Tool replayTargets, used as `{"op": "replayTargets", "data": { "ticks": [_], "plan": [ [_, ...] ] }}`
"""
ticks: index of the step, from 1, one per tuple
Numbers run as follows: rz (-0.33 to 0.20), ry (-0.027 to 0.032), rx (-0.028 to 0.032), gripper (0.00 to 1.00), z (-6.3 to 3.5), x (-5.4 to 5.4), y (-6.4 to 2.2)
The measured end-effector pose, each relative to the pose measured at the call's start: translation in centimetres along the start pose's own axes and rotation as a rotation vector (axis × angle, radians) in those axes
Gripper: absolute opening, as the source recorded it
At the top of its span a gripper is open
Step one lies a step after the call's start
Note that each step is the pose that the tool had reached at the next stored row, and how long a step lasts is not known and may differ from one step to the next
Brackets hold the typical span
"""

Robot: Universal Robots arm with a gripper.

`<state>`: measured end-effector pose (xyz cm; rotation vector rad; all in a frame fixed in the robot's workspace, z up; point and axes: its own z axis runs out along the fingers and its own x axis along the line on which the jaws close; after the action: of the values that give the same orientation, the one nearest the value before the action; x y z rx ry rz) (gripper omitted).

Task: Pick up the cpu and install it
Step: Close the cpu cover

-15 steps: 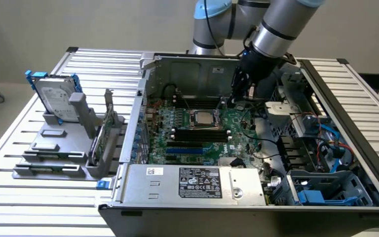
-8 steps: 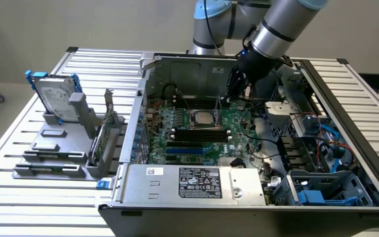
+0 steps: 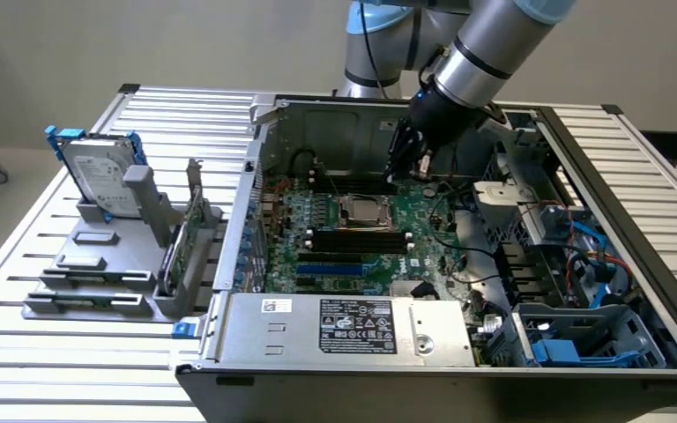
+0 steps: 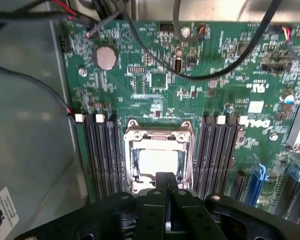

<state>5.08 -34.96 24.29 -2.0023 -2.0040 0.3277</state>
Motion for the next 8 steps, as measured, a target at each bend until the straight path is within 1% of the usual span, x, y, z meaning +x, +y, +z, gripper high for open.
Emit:
{"op": "replayTargets", "data": {
  "ticks": [1, 2, 4, 8],
  "plan": [
    [0.0, -0.0001, 0.0039, 0.11, 0.08, 0.0, -0.16],
    [0.0, -0.0001, 0.0052, 0.11, 0.17, 0.0, -0.35],
    [0.0, 0.0004, 0.0053, 0.11, 0.41, 0.0, -0.87],
    [0.0, 0.0007, 0.0053, 0.11, 1.25, 0.0, -2.42]
  ]
}}
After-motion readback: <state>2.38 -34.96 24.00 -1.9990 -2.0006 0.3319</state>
